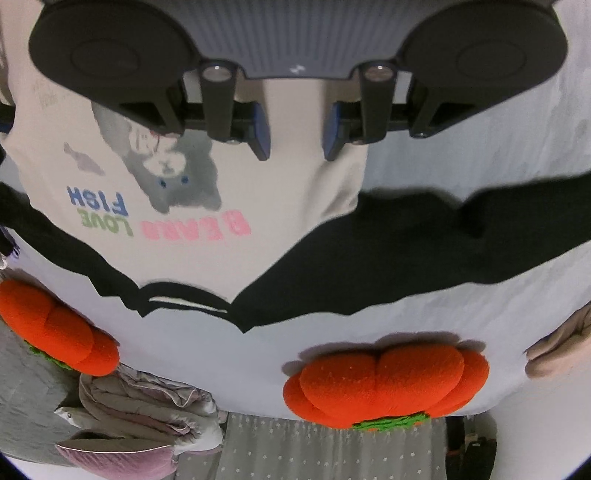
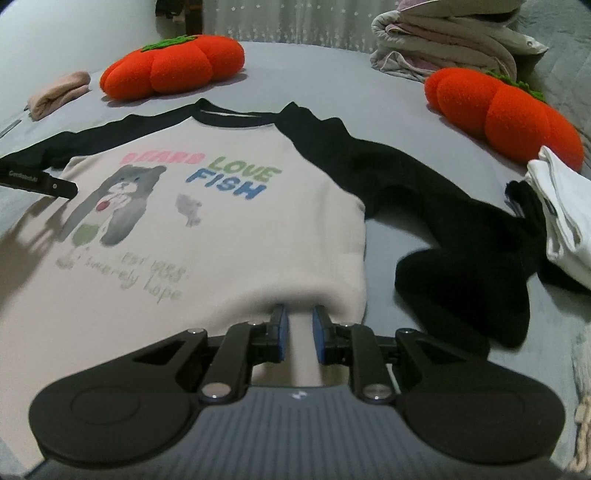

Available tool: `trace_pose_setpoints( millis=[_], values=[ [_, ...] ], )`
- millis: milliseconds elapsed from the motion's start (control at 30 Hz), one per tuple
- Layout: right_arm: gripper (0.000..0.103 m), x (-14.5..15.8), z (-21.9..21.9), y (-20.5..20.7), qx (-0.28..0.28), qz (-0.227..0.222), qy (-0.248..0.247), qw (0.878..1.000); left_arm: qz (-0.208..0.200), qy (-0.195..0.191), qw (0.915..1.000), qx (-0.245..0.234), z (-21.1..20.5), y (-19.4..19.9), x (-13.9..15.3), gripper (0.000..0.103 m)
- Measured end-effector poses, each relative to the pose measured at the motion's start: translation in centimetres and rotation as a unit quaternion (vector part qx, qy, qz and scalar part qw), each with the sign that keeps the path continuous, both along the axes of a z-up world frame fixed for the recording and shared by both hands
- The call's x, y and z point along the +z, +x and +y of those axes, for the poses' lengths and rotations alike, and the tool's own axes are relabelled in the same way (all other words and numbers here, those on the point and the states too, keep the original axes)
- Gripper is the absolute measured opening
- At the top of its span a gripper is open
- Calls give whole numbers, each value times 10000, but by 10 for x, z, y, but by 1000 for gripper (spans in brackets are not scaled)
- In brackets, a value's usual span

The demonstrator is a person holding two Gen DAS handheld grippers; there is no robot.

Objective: Fold clothes

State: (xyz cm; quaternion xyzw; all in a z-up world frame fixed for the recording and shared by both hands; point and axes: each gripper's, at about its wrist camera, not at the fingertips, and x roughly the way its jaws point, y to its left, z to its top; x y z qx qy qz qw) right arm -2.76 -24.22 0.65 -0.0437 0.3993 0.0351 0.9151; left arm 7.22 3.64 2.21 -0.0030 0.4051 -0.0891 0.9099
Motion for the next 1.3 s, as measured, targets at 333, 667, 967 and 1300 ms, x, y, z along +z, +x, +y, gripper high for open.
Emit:
trace_pose_setpoints(
  millis=[333, 667, 967, 1300],
  values=[
    [20, -2, -2, 44, 77, -49, -70, 9999, -111, -27, 9999, -50, -6, 25, -7, 35],
    [23, 1, -13, 82, -9, -99, -11, 10000, -51, -574, 9983, 37, 13, 41, -7, 33],
    [29, 2, 7, 136, 289, -77, -301, 9991, -169, -656, 9977, 17, 18, 55, -10, 33],
    [29, 18, 7, 192, 356, -147, -63, 9992, -217, -734, 9971, 2, 20, 56, -8, 33]
  ],
)
